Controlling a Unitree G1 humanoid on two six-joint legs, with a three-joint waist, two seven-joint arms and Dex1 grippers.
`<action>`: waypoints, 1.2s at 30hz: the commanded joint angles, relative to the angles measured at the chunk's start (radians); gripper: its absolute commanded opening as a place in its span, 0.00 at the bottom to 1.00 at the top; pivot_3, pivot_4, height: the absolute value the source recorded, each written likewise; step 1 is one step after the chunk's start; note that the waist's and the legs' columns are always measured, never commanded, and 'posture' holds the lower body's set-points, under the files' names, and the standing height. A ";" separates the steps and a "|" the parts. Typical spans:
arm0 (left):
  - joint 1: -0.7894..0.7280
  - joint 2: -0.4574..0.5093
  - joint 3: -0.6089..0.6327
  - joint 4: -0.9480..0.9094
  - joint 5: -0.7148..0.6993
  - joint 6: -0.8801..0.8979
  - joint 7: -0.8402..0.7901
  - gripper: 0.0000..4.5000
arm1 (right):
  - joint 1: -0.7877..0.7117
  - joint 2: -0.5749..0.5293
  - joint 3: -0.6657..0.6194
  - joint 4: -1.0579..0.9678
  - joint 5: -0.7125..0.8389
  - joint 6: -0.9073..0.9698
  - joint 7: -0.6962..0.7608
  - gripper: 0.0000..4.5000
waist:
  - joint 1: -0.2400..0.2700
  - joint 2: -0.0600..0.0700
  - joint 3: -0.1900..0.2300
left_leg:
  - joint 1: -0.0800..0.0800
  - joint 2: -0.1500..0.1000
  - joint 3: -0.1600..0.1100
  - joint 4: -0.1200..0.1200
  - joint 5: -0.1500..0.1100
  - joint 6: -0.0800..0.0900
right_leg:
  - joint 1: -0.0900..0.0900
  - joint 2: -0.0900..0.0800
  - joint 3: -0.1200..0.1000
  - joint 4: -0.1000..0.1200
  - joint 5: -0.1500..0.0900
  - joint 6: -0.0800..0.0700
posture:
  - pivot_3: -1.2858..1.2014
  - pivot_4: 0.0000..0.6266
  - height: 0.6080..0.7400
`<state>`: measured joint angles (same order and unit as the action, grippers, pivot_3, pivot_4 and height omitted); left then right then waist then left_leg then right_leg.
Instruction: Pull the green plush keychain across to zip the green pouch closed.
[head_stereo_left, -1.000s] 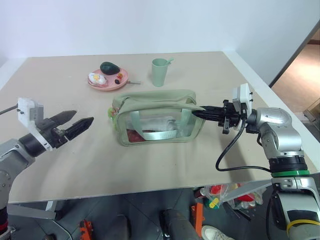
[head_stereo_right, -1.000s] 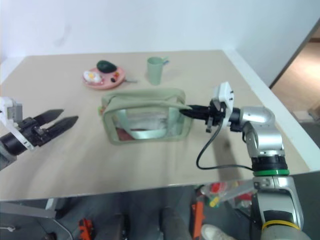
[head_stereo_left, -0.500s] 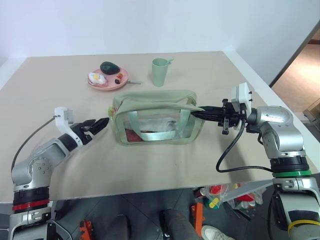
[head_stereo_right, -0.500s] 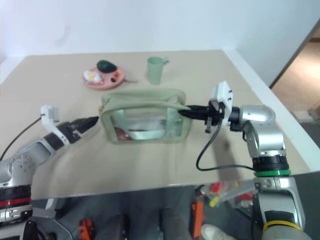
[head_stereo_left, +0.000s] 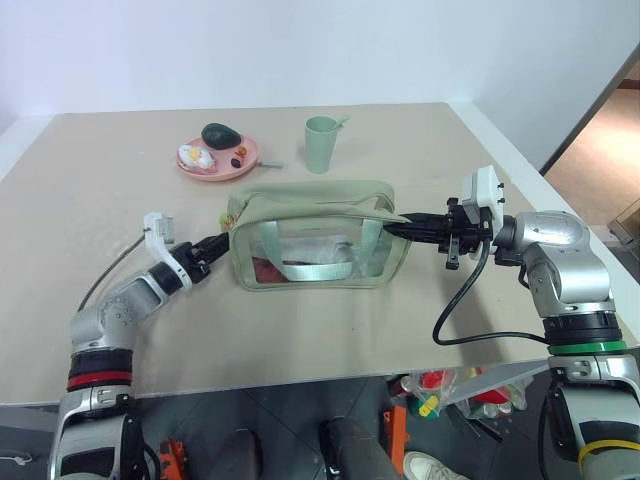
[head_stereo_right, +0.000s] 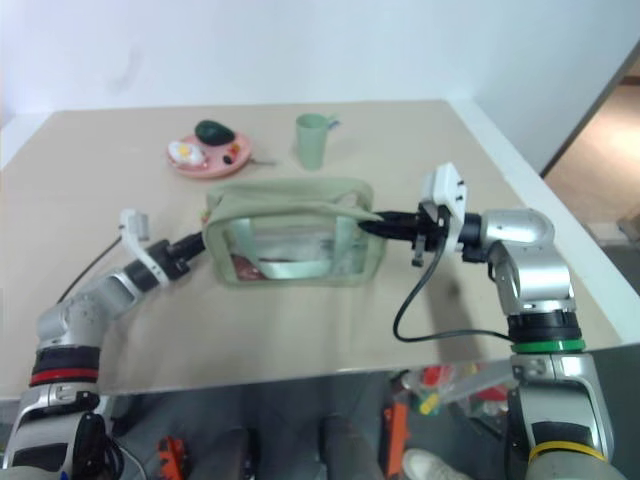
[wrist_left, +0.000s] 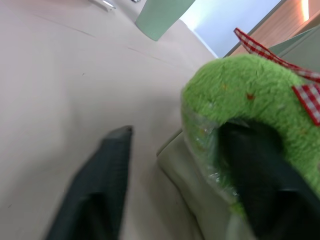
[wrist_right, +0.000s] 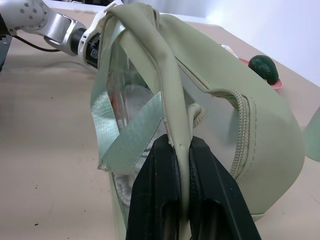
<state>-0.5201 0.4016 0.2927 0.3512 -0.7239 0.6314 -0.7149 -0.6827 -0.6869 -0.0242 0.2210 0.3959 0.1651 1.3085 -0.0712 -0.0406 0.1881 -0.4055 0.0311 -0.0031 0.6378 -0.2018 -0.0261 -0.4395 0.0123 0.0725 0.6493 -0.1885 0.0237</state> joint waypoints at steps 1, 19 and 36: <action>-0.027 -0.001 0.009 -0.009 0.002 -0.023 -0.028 0.28 | -0.016 -0.024 -0.005 -0.034 -0.006 -0.006 0.008 0.00 | 0.000 0.000 0.000 | 0.000 0.000 0.000 0.000 0.000 0.000 | 0.000 0.000 0.000 0.000 0.000 0.000 | 0.52 0.24 1.00; -0.194 0.134 0.078 -0.496 -0.261 0.240 0.124 0.01 | -0.008 -0.045 -0.010 -0.024 -0.010 -0.002 0.017 0.00 | 0.000 -0.001 0.001 | -0.001 -0.001 -0.001 0.001 0.000 -0.001 | 0.000 0.000 0.000 0.000 0.000 0.001 | 0.52 0.24 1.00; -0.391 -0.056 -0.083 -0.488 -0.227 0.195 0.195 0.01 | -0.008 -0.048 -0.015 -0.015 -0.019 -0.015 0.015 0.00 | 0.000 -0.001 0.001 | -0.001 -0.001 -0.001 0.000 0.001 -0.001 | 0.000 0.000 0.001 0.000 0.001 0.002 | 0.52 0.24 1.00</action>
<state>-0.8670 0.3471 0.2125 -0.1072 -0.9463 0.8546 -0.5096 -0.6808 -0.7186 -0.0236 0.2241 0.3773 0.1647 1.3223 -0.0710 -0.0414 0.1888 -0.4063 0.0300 -0.0040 0.6380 -0.2012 -0.0268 -0.4393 0.0121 0.0732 0.6488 -0.1880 0.0258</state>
